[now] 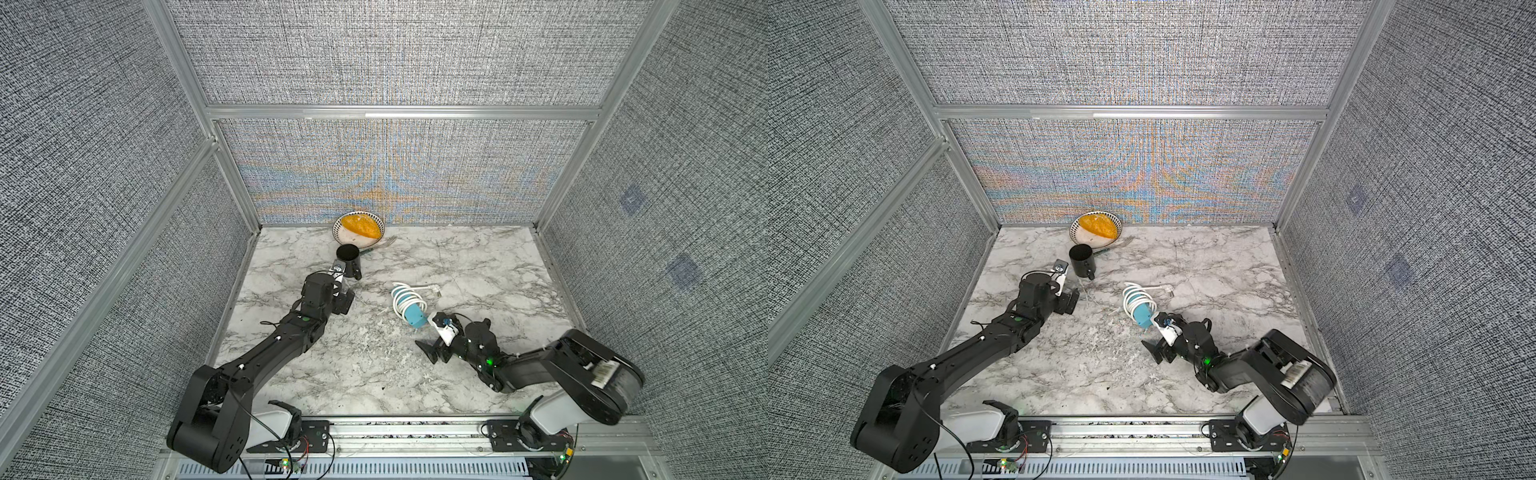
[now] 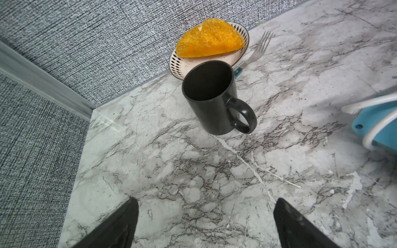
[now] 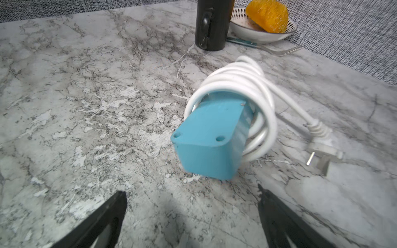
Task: Wrap the cord around the power strip
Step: Reset both arms
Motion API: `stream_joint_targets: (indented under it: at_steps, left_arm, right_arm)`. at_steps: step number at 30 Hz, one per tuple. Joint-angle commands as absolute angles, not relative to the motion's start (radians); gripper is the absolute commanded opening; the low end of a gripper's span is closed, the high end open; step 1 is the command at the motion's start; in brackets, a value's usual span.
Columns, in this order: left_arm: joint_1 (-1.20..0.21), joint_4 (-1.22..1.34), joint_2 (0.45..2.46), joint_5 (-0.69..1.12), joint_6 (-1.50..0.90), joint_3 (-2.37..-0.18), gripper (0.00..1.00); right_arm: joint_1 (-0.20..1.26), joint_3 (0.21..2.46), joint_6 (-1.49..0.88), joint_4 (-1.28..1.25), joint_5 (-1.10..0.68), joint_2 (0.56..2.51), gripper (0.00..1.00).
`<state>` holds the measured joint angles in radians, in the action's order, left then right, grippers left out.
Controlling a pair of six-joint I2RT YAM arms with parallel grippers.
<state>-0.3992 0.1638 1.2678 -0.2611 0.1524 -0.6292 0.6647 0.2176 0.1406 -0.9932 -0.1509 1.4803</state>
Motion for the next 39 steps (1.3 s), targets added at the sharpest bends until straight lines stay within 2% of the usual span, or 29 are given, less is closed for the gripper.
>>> stream_joint_targets:
  at_steps: [1, 3, 6, 10, 14, 15, 17, 19, 21, 25, 27, 31, 32, 35, 36, 38, 39]
  left_arm:
    - [-0.387, 0.247, 1.252, -0.347, 0.097, -0.611, 1.00]
    - [-0.358, 0.257, 1.246, -0.352, 0.065, -0.603, 1.00]
    - [-0.302, 0.319, 1.241, -0.321, 0.045, -0.575, 1.00]
    - [-0.235, 0.547, 1.291, -0.309, 0.033, -0.510, 1.00]
    - [-0.193, 0.715, 1.366, -0.240, 0.061, -0.503, 0.99]
    - [-0.188, 0.693, 1.383, -0.267, 0.071, -0.530, 1.00]
    - [-0.185, 0.460, 1.367, -0.332, 0.096, -0.605, 1.00]
    - [-0.180, 0.319, 1.296, -0.353, 0.074, -0.583, 1.00]
    - [-0.177, 0.458, 1.228, -0.378, 0.064, -0.453, 1.00]
    - [-0.131, 0.715, 1.314, -0.342, -0.008, -0.352, 1.00]
    - [-0.120, 0.815, 1.371, -0.228, 0.009, -0.330, 1.00]
    - [-0.121, 1.037, 1.527, -0.153, 0.031, -0.299, 1.00]
    - [-0.120, 1.023, 1.542, -0.165, 0.026, -0.322, 1.00]
    - [-0.115, 0.715, 1.486, -0.165, 0.029, -0.430, 1.00]
    - [-0.115, 0.787, 1.500, -0.193, 0.013, -0.407, 1.00]
    - [-0.116, 0.818, 1.504, -0.173, 0.016, -0.396, 0.99]
    - [-0.114, 0.748, 1.494, -0.151, 0.033, -0.421, 1.00]
  right_arm:
    - [0.660, 0.213, 0.116, -0.907, -0.058, 1.368, 0.98]
    - [0.656, 0.228, 0.113, -0.861, -0.061, 1.303, 0.98]
    - [0.635, 0.329, 0.099, -0.683, 0.077, 1.235, 0.98]
    - [0.456, 0.363, 0.046, -0.754, 0.047, 1.223, 0.98]
    - [0.323, 0.458, 0.118, -0.750, 0.045, 1.325, 0.98]
    - [0.286, 0.451, 0.111, -0.798, 0.043, 1.354, 0.98]
    - [0.216, 0.477, 0.072, -0.780, -0.001, 1.365, 0.98]
    - [0.195, 0.472, 0.093, -0.766, -0.013, 1.363, 0.98]
    - [0.190, 0.456, 0.106, -0.731, 0.005, 1.364, 0.98]
    - [0.163, 0.270, 0.166, -1.017, 0.004, 1.367, 0.98]
    - [0.153, 0.188, 0.211, -1.212, -0.024, 1.401, 0.98]
    - [0.080, 0.186, 0.162, -1.195, -0.124, 1.397, 0.98]
    - [0.056, 0.166, 0.146, -1.249, -0.163, 1.407, 0.98]
    - [0.006, 0.097, 0.090, -1.540, -0.227, 1.544, 0.98]
    - [0.000, 0.091, 0.078, -1.538, -0.211, 1.552, 0.98]
    - [0.000, 0.146, 0.115, -1.336, -0.232, 1.486, 0.98]
    - [-0.010, 0.138, 0.093, -1.415, -0.242, 1.520, 0.98]
